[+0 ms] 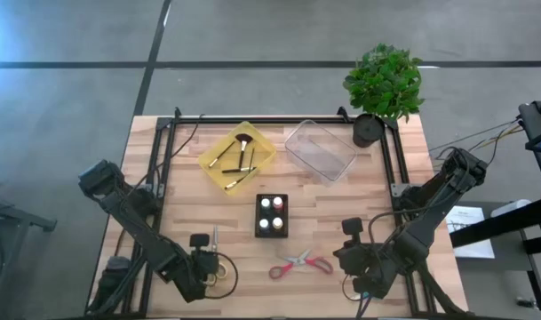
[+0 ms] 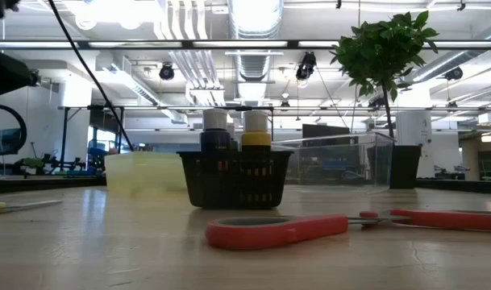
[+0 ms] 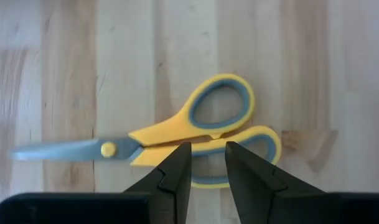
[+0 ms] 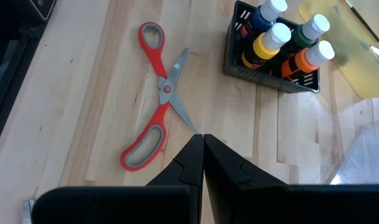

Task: Pick & Place Paint Supplies
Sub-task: Put the yellow scissors into the transparent bin

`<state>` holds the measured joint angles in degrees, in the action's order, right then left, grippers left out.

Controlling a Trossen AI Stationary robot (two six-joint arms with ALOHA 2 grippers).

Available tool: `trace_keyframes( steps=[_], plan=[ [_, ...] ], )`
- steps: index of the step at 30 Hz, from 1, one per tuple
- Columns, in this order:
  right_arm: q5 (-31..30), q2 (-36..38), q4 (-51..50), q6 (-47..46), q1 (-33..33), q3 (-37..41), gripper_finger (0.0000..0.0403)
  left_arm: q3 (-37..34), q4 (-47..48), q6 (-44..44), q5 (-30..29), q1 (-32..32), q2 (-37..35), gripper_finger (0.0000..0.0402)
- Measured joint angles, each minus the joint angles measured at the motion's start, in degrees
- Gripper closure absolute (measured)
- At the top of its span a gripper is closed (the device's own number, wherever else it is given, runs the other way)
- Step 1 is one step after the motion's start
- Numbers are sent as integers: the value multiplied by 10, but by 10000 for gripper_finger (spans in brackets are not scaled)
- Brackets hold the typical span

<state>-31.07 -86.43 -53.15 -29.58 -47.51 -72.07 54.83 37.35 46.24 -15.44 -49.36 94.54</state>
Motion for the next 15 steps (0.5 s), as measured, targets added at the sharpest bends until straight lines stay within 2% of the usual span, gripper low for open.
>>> trace_keyframes(
  steps=[6, 10, 15],
  plan=[
    [0, 0, 1, 0, 0, 0, 394, 0, -29, -146, 15, -22, 1, 295],
    [0, 0, 1, 0, 0, 0, 394, 1, -32, -153, 55, -25, 1, 295],
    [0, 0, 1, 0, 0, 0, 394, -10, -75, -172, 67, -25, 2, 295]
  ],
)
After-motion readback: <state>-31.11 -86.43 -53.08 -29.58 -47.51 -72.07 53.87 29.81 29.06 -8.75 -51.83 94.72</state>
